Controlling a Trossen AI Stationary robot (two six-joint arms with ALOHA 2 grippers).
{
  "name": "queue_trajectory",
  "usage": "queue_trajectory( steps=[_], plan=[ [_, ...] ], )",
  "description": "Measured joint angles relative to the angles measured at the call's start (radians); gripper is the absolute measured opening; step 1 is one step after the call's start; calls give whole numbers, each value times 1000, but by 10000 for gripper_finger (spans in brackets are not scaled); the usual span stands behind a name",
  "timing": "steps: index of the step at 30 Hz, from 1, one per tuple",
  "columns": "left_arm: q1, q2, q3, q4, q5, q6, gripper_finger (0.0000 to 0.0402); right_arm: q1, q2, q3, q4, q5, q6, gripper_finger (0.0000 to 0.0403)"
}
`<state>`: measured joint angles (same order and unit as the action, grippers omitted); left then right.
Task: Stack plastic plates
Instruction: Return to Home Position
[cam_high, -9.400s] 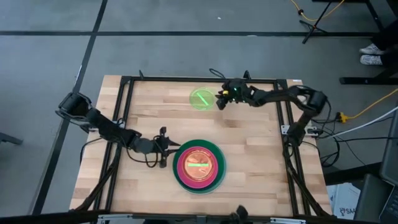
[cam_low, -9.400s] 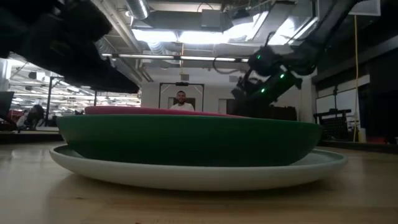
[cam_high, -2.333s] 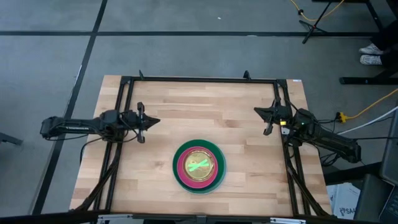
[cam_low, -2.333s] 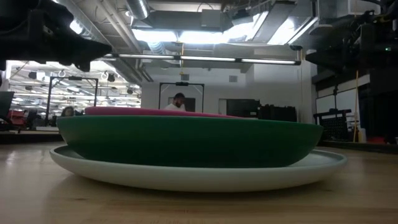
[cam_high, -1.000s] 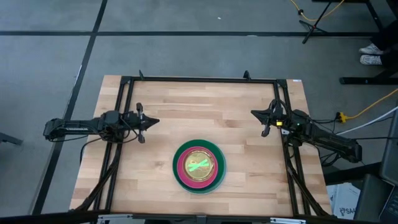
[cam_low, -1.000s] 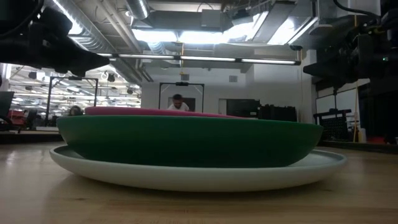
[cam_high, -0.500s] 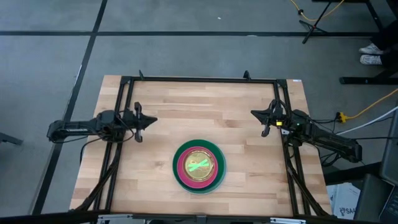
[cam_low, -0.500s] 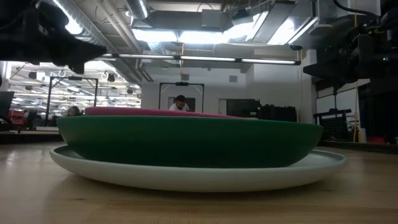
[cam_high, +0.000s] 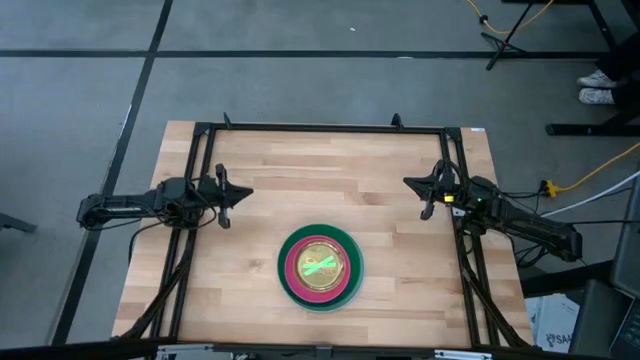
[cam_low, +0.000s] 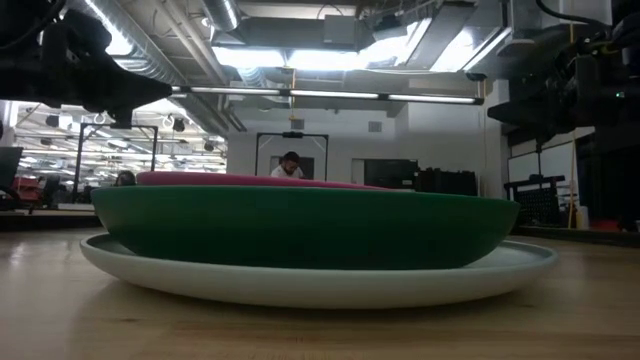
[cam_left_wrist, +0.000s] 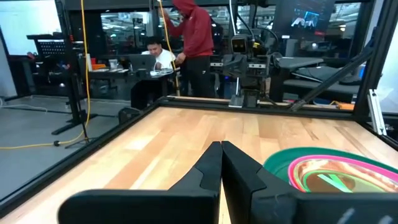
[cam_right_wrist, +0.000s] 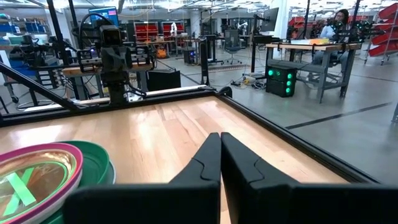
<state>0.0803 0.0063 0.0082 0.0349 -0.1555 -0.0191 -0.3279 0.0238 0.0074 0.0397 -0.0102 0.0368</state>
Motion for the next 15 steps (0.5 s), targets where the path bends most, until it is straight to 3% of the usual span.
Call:
queue_trajectory(
  steps=[15],
  plan=[
    [0,0,0,2,0,2,4,0,0,0,-22,-1,0,1]
  ],
)
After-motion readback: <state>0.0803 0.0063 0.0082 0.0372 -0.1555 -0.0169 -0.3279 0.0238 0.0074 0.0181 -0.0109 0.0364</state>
